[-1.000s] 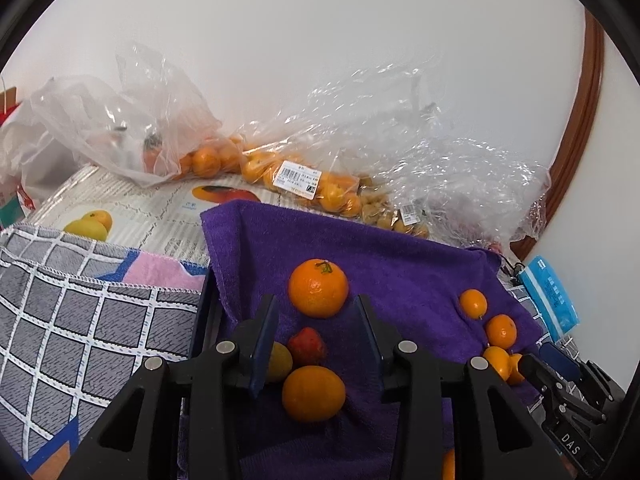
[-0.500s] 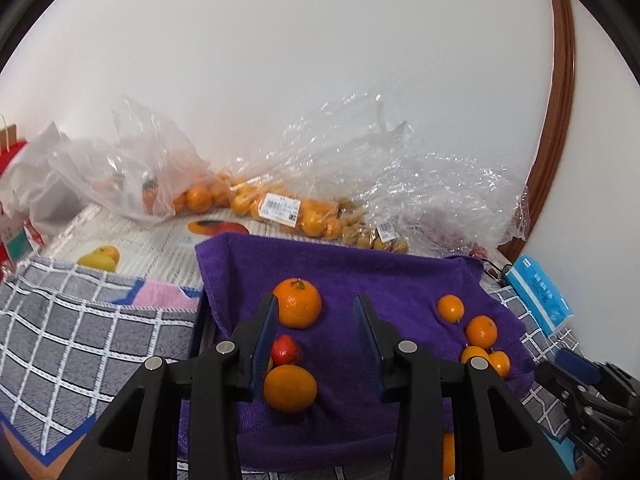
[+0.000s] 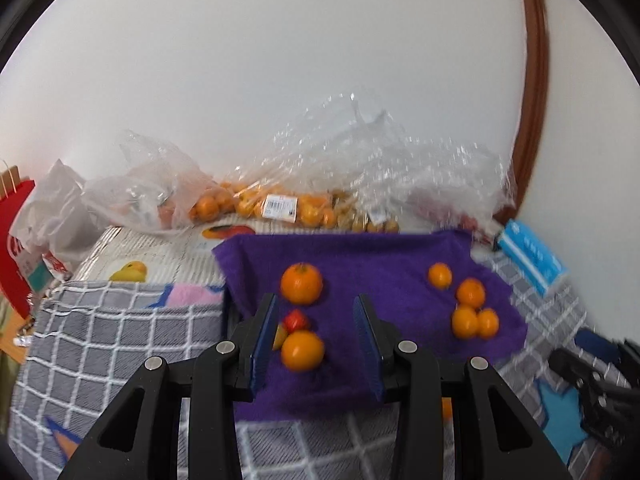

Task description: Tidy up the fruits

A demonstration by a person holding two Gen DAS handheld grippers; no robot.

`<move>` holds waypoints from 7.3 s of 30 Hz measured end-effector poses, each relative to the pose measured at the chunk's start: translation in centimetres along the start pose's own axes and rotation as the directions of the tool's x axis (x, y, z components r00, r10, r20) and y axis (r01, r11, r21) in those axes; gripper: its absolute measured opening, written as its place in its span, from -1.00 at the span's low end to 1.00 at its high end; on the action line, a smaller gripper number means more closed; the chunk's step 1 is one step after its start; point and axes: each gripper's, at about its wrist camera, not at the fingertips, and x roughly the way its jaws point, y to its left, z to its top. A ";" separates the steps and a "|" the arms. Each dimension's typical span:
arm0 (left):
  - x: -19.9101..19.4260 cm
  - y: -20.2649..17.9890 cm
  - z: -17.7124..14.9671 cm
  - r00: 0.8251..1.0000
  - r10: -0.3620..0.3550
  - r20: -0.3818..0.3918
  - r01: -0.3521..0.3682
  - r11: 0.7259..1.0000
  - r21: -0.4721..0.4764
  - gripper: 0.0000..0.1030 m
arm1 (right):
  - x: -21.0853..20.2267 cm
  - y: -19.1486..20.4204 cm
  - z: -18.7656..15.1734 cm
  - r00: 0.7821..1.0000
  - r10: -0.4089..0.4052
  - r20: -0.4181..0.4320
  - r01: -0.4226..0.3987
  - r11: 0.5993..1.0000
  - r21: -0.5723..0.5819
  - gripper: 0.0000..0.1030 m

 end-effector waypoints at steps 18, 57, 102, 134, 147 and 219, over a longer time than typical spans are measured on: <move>0.0 5.2 -8.0 0.967 0.042 -0.252 -0.049 0.999 -0.022 -0.29 | 4.9 6.5 -1.8 0.979 0.143 -0.143 -0.152 0.987 -0.052 -0.06; 0.0 6.2 -8.8 0.961 -0.024 -0.276 0.004 0.997 -0.074 -0.18 | 5.5 1.4 -5.7 0.978 0.048 -0.201 -0.067 0.994 -0.087 -0.22; -0.2 -2.7 -7.8 0.958 -0.095 -0.270 0.109 0.993 0.034 -0.50 | 3.2 -4.0 -6.6 0.984 0.046 -0.173 -0.053 0.998 -0.039 -0.22; -0.5 4.7 -9.1 0.963 -0.183 -0.197 0.137 0.964 -0.227 -0.51 | 4.1 -1.0 -6.2 0.982 0.071 -0.177 -0.068 0.997 0.021 -0.22; -0.6 4.6 -9.0 0.964 -0.187 -0.187 0.142 0.963 -0.227 -0.51 | 4.1 -0.6 -6.3 0.983 0.055 -0.174 -0.056 0.998 0.000 -0.22; -1.3 4.3 -8.7 0.966 -0.231 -0.120 0.199 0.953 -0.228 -0.51 | 3.5 -0.9 -6.2 0.984 0.108 -0.139 -0.106 0.994 0.026 -0.22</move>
